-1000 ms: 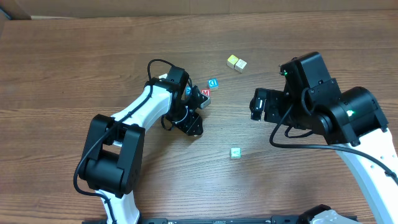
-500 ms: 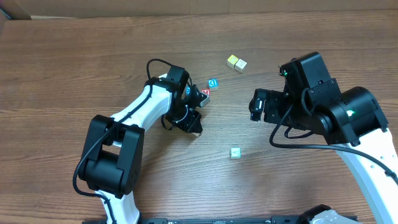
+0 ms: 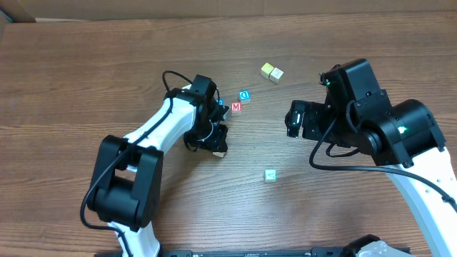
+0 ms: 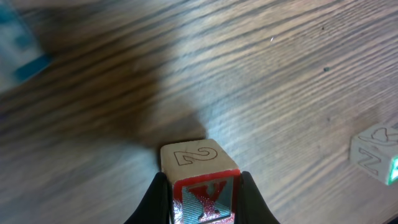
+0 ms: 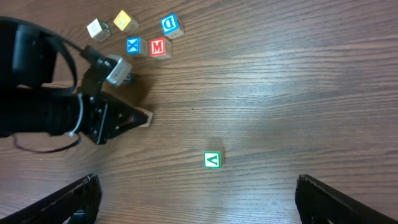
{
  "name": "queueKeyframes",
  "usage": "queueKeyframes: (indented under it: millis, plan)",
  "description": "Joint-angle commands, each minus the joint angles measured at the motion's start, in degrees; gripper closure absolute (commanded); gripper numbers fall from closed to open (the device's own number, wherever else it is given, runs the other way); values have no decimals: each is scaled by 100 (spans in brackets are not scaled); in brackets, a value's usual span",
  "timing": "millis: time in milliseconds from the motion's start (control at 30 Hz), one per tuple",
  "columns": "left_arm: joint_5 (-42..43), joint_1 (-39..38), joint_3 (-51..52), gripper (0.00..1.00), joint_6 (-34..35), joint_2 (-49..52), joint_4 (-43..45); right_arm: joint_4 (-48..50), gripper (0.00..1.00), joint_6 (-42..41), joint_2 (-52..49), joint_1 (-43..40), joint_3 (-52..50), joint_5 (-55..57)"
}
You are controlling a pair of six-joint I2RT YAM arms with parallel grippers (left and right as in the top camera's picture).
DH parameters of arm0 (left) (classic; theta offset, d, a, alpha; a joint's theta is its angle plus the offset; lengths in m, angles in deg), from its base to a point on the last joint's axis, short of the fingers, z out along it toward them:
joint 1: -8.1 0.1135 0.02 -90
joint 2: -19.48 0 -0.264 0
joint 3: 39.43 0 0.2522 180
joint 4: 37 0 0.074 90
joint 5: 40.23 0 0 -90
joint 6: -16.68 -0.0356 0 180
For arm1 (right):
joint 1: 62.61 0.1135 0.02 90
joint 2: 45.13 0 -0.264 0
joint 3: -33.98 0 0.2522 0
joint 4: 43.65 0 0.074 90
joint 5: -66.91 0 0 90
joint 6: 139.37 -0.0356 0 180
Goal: Flip 3 blocks
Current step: 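Grasp the red Y block with the left gripper, then carry the red Y block beside the green V block and release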
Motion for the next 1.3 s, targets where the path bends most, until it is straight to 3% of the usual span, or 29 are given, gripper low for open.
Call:
queueKeyframes:
  millis: [0,167,367,533,800,1067,1267]
  plan:
    - [-249,-70,0,96,400,-769,-105,55,0,76,26,-13,144,151]
    - [-890,-461,2,96,1147,-1357,-400,87,0,74,0,-13,144,282]
    - [-1567,-1423,85,96,2286,-1397,-599,55,0,-81,-76,-120,144,654]
    - [-1637,-1956,262,96,3316,-1397,-431,-22,0,-98,-76,-715,144,623]
    - [-1567,-2107,448,96,4784,-1390,-387,-164,0,-26,-76,-1718,144,212]
    - [-1019,-2210,1241,96,5165,-1390,737,-160,0,109,-76,-1808,146,232]
    - [-787,-2214,1799,96,5084,-1390,1534,-192,0,125,-76,-1808,144,232]
